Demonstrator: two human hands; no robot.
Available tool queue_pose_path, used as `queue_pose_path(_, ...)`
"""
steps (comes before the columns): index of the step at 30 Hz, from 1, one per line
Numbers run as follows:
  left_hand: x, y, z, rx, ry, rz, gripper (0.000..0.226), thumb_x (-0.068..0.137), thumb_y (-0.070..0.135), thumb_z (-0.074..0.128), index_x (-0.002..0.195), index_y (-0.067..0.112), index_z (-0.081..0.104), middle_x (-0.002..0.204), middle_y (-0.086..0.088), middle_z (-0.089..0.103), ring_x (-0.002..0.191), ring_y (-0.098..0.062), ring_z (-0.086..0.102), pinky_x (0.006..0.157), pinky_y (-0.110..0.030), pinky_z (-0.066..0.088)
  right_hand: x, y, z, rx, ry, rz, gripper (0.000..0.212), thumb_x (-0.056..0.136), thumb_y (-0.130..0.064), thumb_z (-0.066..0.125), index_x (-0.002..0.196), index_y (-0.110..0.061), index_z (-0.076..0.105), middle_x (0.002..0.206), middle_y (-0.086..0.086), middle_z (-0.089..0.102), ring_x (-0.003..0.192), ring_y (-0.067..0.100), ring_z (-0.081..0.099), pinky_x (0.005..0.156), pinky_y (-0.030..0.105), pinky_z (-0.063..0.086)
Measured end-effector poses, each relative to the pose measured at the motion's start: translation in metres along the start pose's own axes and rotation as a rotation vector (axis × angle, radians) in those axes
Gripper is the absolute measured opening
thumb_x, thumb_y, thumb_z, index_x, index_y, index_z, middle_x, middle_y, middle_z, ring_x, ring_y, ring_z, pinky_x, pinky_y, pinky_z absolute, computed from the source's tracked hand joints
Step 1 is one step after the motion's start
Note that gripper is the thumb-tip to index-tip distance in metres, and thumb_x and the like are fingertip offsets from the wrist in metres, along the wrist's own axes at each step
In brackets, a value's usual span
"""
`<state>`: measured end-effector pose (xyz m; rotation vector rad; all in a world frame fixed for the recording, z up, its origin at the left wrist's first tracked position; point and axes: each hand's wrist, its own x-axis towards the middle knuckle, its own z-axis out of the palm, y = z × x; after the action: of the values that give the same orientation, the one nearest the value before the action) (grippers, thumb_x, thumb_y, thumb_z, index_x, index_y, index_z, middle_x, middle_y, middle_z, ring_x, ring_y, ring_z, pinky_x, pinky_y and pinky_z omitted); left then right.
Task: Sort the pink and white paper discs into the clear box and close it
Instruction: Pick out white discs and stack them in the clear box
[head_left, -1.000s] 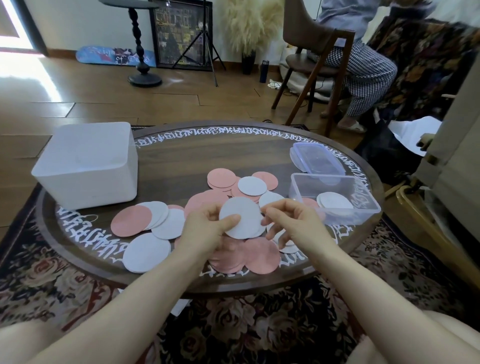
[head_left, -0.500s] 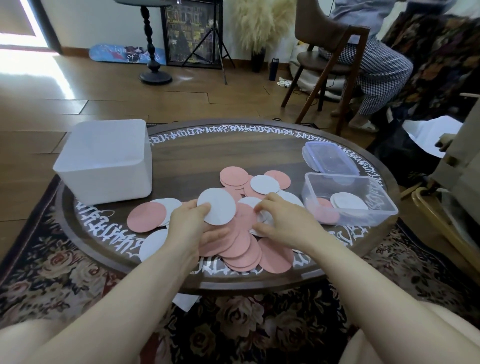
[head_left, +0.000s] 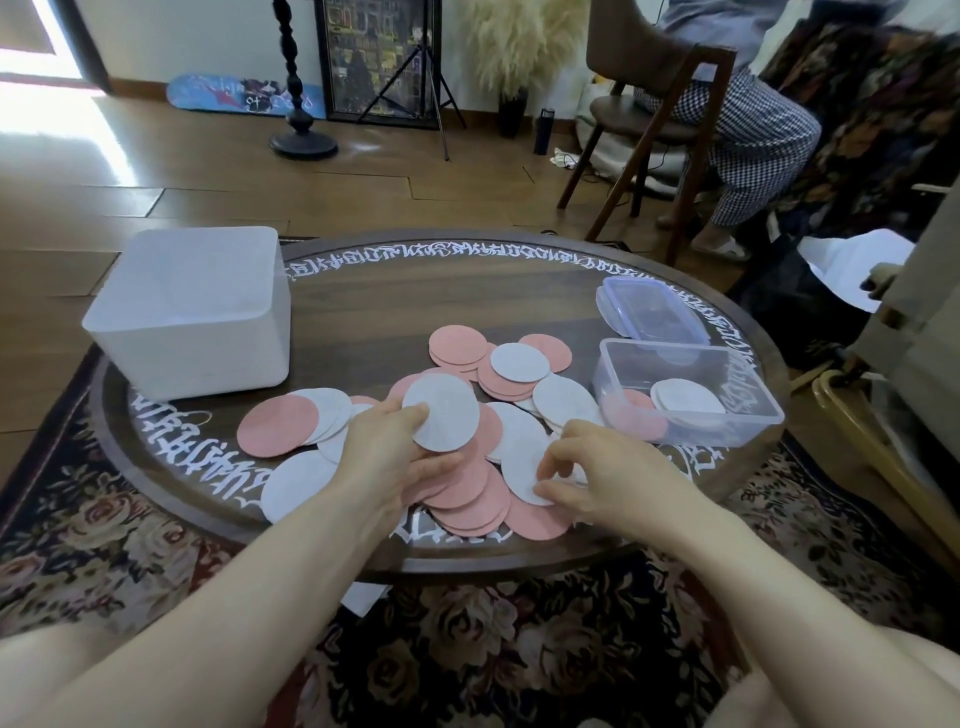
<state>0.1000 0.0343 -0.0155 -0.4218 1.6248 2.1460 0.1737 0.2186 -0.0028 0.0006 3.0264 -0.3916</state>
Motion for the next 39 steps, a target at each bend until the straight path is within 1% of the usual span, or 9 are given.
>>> queue_pose_path(4, 0.001, -0.001, 0.001, 0.012, -0.011, -0.015, 0.012, 0.097, 0.010, 0.044, 0.102, 0.020, 0.050, 0.091, -0.009, 0.064, 0.052, -0.027, 0.069, 0.077, -0.045, 0.055, 0.001, 0.004, 0.002, 0.140, 0.112, 0.048, 0.031, 0.080, -0.044, 0.067, 0.104, -0.028, 0.057, 0.101, -0.013, 0.050, 0.092, 0.009, 0.052, 0.076, 0.031, 0.043)
queue_pose_path(8, 0.000, -0.002, 0.003, 0.017, -0.025, -0.007, 0.013, 0.097, 0.010, 0.045, 0.108, 0.017, 0.048, 0.090, -0.010, 0.064, 0.050, -0.026, 0.068, 0.076, -0.045, 0.055, 0.004, 0.008, 0.006, 0.067, -0.036, 0.101, 0.076, 0.069, -0.053, 0.073, 0.135, -0.031, 0.040, 0.126, -0.011, 0.042, 0.112, 0.014, 0.052, 0.084, 0.033, 0.045)
queue_pose_path(11, -0.001, -0.002, 0.003, 0.027, -0.033, -0.008, 0.011, 0.097, 0.010, 0.045, 0.105, 0.016, 0.049, 0.096, -0.012, 0.064, 0.051, -0.026, 0.069, 0.066, -0.040, 0.057, 0.004, 0.008, 0.009, 0.073, -0.028, 0.117, 0.083, 0.065, -0.052, 0.077, 0.136, -0.031, 0.038, 0.125, -0.009, 0.041, 0.113, 0.016, 0.052, 0.082, 0.032, 0.044)
queue_pose_path(15, -0.001, -0.003, 0.002, 0.011, -0.035, -0.016, 0.010, 0.097, 0.009, 0.045, 0.104, 0.015, 0.048, 0.109, -0.017, 0.062, 0.052, -0.026, 0.069, 0.058, -0.035, 0.059, 0.005, 0.007, 0.008, 0.145, -0.047, 0.167, 0.070, 0.062, -0.045, 0.081, 0.119, -0.026, 0.046, 0.116, -0.008, 0.043, 0.105, 0.015, 0.051, 0.084, 0.036, 0.045)
queue_pose_path(20, 0.000, -0.004, 0.001, 0.020, -0.052, -0.018, 0.014, 0.097, 0.010, 0.046, 0.109, 0.013, 0.051, 0.111, -0.018, 0.063, 0.056, -0.027, 0.070, 0.057, -0.035, 0.060, 0.008, 0.014, 0.008, 0.330, 0.012, 0.151, 0.014, 0.085, -0.015, 0.062, 0.087, -0.025, 0.051, 0.087, -0.006, 0.056, 0.079, 0.016, 0.049, 0.070, 0.032, 0.040)
queue_pose_path(24, -0.002, -0.003, 0.002, 0.022, -0.072, -0.022, 0.010, 0.097, 0.009, 0.046, 0.096, 0.013, 0.054, 0.095, -0.013, 0.066, 0.055, -0.026, 0.070, 0.061, -0.038, 0.059, 0.007, 0.022, 0.001, 0.528, 0.085, 0.202, 0.025, 0.090, -0.004, 0.053, 0.077, -0.025, 0.052, 0.061, -0.006, 0.052, 0.053, 0.012, 0.050, 0.057, 0.028, 0.044)
queue_pose_path(27, -0.002, -0.003, 0.002, 0.043, -0.086, -0.014, 0.012, 0.096, 0.008, 0.046, 0.091, 0.014, 0.055, 0.098, -0.015, 0.066, 0.067, -0.029, 0.070, 0.063, -0.040, 0.059, 0.005, 0.021, -0.004, 0.754, 0.147, 0.207, 0.013, 0.090, -0.006, 0.058, 0.081, -0.014, 0.056, 0.048, -0.007, 0.055, 0.039, 0.009, 0.047, 0.039, 0.020, 0.036)
queue_pose_path(33, -0.004, -0.008, 0.005, 0.107, -0.233, -0.038, 0.022, 0.096, 0.012, 0.049, 0.114, 0.001, 0.057, 0.106, -0.023, 0.066, 0.080, -0.035, 0.071, 0.062, -0.039, 0.061, 0.007, 0.005, 0.002, 1.055, 0.175, 0.229, 0.011, 0.091, -0.011, 0.061, 0.081, -0.009, 0.055, 0.054, 0.004, 0.060, 0.036, 0.013, 0.044, 0.036, 0.019, 0.029)
queue_pose_path(39, -0.008, -0.011, 0.008, 0.160, -0.298, 0.015, 0.025, 0.085, 0.017, 0.067, 0.106, 0.004, 0.064, 0.106, -0.020, 0.069, 0.084, -0.030, 0.071, 0.057, -0.034, 0.060, 0.012, -0.003, 0.007, 1.097, 0.153, 0.200, 0.011, 0.090, -0.010, 0.062, 0.081, -0.012, 0.056, 0.060, 0.008, 0.063, 0.037, 0.014, 0.044, 0.035, 0.017, 0.030)
